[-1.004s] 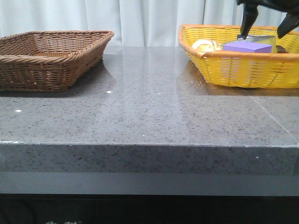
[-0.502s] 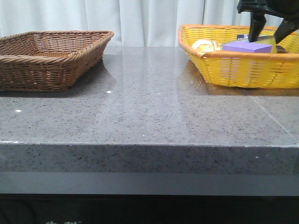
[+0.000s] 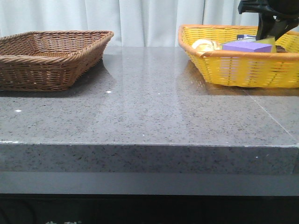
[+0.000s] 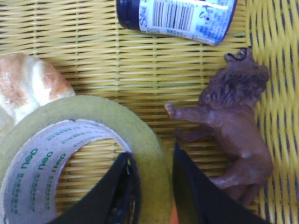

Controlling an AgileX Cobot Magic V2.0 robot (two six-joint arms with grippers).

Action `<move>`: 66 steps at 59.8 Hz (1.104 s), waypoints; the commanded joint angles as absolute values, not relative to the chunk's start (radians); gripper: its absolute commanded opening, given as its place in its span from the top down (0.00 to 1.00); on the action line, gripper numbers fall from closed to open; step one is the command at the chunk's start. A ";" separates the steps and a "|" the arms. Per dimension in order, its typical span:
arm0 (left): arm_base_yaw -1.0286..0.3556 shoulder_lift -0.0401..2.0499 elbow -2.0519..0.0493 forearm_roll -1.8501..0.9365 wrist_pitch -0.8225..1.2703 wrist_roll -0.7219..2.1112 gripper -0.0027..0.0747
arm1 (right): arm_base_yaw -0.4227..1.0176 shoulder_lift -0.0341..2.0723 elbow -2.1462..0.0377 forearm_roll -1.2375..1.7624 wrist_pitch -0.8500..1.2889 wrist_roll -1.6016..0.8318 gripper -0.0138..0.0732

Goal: Transfer tape with both arms
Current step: 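Lower the right gripper into the yellow basket onto the yellow tape roll, then grasp the tape roll with the right gripper and carry it toward the table center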

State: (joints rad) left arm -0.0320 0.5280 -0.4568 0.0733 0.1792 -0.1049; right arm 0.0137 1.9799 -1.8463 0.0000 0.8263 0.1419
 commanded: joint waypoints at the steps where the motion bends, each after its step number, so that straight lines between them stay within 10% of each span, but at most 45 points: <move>1: -0.029 0.537 -0.493 0.074 0.095 -0.105 0.14 | 0.009 1.875 -1.897 -0.006 0.774 0.143 0.78; 30: -0.029 0.537 -0.493 0.074 0.095 -0.105 0.14 | 0.177 1.631 -1.862 0.000 0.750 0.109 0.78; 66: -0.029 0.537 -0.493 0.074 0.095 -0.105 0.14 | 0.610 1.525 -1.235 0.058 0.363 0.111 0.78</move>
